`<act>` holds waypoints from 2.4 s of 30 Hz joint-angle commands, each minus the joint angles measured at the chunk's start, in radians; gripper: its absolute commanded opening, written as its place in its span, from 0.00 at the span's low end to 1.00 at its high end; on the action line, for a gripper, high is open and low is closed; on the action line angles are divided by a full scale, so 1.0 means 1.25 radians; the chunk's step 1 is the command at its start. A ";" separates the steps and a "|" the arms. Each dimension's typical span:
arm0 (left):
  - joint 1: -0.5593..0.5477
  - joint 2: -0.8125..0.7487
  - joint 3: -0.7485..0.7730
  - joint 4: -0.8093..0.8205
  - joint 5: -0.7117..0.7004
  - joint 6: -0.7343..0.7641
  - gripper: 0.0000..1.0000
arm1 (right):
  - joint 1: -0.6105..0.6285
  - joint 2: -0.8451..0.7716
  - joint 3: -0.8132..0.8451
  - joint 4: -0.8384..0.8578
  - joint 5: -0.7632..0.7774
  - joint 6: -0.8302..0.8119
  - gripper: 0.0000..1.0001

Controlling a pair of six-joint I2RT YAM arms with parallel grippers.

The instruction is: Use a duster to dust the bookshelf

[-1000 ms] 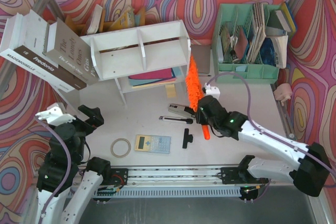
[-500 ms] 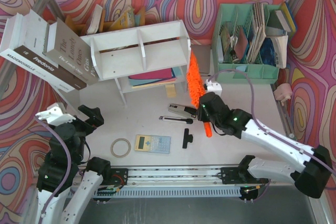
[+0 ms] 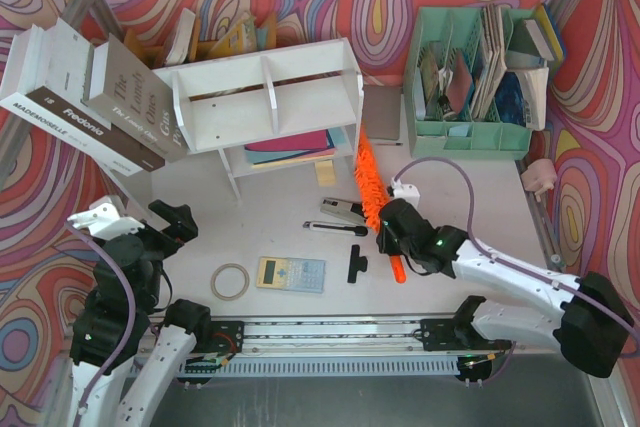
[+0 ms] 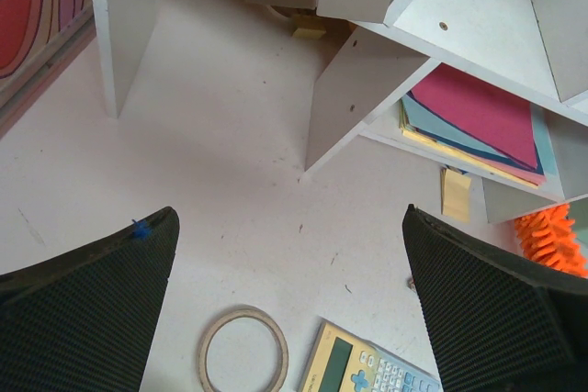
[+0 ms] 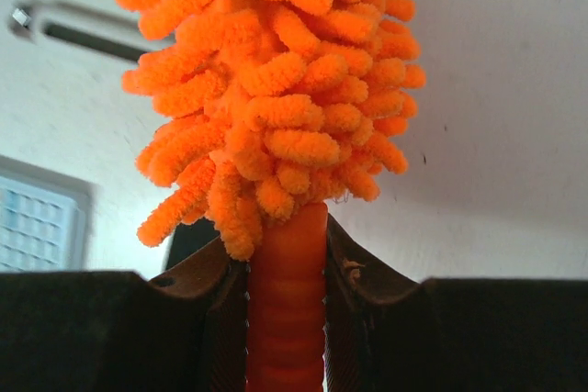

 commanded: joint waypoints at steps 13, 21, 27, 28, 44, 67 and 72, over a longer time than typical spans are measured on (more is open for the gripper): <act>0.005 0.000 -0.005 0.002 -0.002 0.012 0.98 | 0.012 -0.115 0.145 -0.070 0.060 -0.083 0.00; 0.004 0.003 -0.005 0.002 -0.001 0.012 0.98 | 0.012 -0.066 0.066 -0.020 0.005 -0.035 0.00; 0.004 0.003 -0.005 0.002 -0.001 0.012 0.99 | 0.012 -0.043 -0.040 0.042 -0.045 0.027 0.00; 0.005 0.003 -0.005 0.002 -0.001 0.012 0.99 | 0.012 -0.040 -0.049 0.048 -0.047 0.033 0.00; 0.004 -0.009 -0.005 -0.001 -0.006 0.010 0.98 | 0.012 -0.139 0.141 -0.077 0.044 -0.054 0.00; 0.004 -0.011 -0.005 -0.005 -0.011 0.007 0.99 | 0.012 -0.372 0.168 0.031 -0.133 -0.281 0.00; 0.004 -0.010 -0.005 -0.007 -0.014 0.006 0.99 | 0.012 -0.387 0.140 0.055 -0.273 -0.332 0.00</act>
